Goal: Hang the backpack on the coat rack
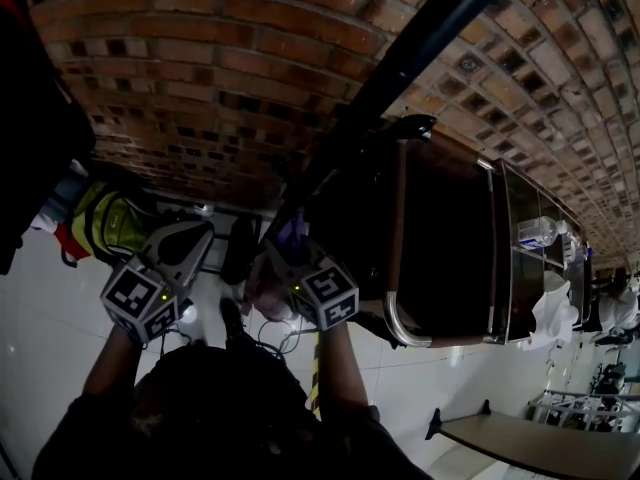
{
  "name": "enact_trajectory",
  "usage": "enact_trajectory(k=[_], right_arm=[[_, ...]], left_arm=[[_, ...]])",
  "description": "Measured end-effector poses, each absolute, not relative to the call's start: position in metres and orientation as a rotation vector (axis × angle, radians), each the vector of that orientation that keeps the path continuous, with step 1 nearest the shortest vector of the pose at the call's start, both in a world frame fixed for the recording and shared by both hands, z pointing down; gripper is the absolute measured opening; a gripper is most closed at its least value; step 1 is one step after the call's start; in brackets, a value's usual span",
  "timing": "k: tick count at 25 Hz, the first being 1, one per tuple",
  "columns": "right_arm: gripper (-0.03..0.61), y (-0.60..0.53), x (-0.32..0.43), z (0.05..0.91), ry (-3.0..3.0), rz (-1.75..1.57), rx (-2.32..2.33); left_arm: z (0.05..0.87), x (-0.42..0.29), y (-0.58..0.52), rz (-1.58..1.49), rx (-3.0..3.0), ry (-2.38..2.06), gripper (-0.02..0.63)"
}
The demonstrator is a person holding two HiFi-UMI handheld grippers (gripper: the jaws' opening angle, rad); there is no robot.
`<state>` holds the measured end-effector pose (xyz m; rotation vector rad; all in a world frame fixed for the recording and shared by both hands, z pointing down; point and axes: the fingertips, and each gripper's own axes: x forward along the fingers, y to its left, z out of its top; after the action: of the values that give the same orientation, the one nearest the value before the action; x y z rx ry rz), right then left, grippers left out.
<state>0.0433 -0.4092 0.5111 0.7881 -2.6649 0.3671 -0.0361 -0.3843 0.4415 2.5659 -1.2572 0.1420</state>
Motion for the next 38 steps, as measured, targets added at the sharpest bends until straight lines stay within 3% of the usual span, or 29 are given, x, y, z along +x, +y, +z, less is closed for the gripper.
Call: enact_trajectory(k=[5,10,17,25,32,38], right_arm=[[0.024,-0.414,0.05,0.518,-2.664,0.412,0.929],[0.089,-0.415,0.061,0.524,-2.682,0.462,1.095],[0.129,-0.392,0.089,0.524,-2.646,0.393,1.245],[0.128,-0.346,0.125,0.477,-2.673,0.33,1.554],[0.021,-0.278,0.093,0.426,-2.746,0.178,1.573],[0.012,-0.209,0.064,0.411,-2.821,0.246,1.588]], left_arm=[[0.444,-0.037,-0.371,0.157,2.58,-1.245,0.04],[0.442,-0.038,-0.355,0.156,2.582,-1.236,0.04],[0.445,-0.047,-0.331,0.156,2.586,-1.227,0.04],[0.437,-0.059,-0.296,0.149,2.611,-1.201,0.04],[0.422,-0.075,-0.246,0.122,2.664,-1.154,0.04],[0.418,-0.089,-0.191,0.096,2.683,-1.081,0.04]])
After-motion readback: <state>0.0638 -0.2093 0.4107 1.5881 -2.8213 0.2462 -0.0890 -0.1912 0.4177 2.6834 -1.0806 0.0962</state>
